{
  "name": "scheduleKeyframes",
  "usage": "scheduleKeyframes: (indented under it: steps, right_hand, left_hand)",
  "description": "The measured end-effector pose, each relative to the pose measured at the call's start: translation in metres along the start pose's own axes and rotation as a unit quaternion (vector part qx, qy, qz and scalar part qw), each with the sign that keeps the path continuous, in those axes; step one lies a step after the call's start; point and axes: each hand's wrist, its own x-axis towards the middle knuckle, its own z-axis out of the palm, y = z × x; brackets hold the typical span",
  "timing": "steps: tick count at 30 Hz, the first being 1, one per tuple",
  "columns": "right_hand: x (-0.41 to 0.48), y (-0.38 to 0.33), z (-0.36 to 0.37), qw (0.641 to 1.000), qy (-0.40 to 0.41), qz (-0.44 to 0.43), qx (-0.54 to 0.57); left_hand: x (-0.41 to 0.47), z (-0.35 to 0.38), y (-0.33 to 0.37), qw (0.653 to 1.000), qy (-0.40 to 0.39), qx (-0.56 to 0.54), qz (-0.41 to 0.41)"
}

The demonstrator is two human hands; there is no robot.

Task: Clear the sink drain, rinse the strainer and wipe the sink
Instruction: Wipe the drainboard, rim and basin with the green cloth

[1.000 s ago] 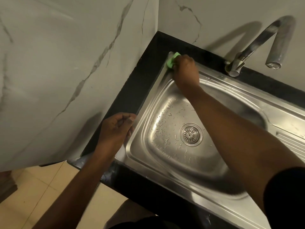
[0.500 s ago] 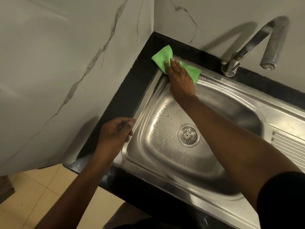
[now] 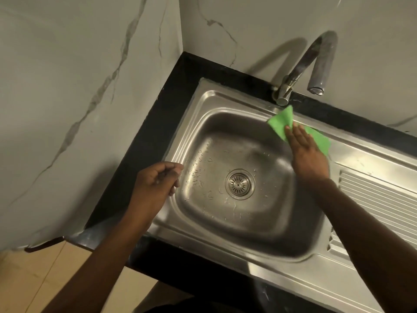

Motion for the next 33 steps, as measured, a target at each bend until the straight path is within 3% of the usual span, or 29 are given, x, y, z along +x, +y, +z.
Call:
scheduleKeyframes:
  steps: [4, 6, 9, 11, 15, 22, 25, 28, 33]
  right_hand:
    - [-0.018, 0.028, -0.011, 0.997, -0.010, 0.076, 0.019]
    - [-0.024, 0.036, -0.013, 0.987, 0.035, 0.147, 0.062]
    - [-0.035, 0.045, -0.010, 0.923, 0.166, 0.313, 0.151]
    - [-0.027, 0.041, -0.005, 0.893, 0.202, 0.357, 0.184]
    - [0.015, -0.001, 0.007, 0.922, 0.170, 0.285, 0.201]
    - [0.083, -0.149, 0.004, 0.962, 0.141, 0.090, 0.214]
    - [0.113, -0.199, -0.005, 0.972, 0.114, 0.057, 0.199]
    - [0.124, -0.221, -0.005, 0.982, 0.065, 0.015, 0.179]
    - [0.112, -0.193, 0.001, 0.985, 0.015, -0.152, 0.079]
  left_hand:
    - [0.003, 0.005, 0.000, 1.000, -0.024, -0.003, 0.020]
    - [0.005, 0.009, 0.003, 0.999, -0.033, -0.016, 0.025]
    - [0.005, 0.013, 0.001, 0.998, -0.044, -0.016, 0.029]
    - [0.006, 0.013, -0.003, 0.998, -0.050, -0.009, 0.026]
    - [0.005, 0.013, -0.008, 0.998, -0.058, 0.001, 0.017]
    - [0.014, 0.010, -0.009, 0.999, -0.035, 0.011, 0.001]
    - [0.017, 0.008, -0.009, 1.000, -0.018, 0.008, -0.003]
    - [0.015, 0.002, -0.016, 1.000, -0.003, 0.014, -0.014]
    - [0.010, 0.001, -0.015, 1.000, -0.014, 0.015, -0.006]
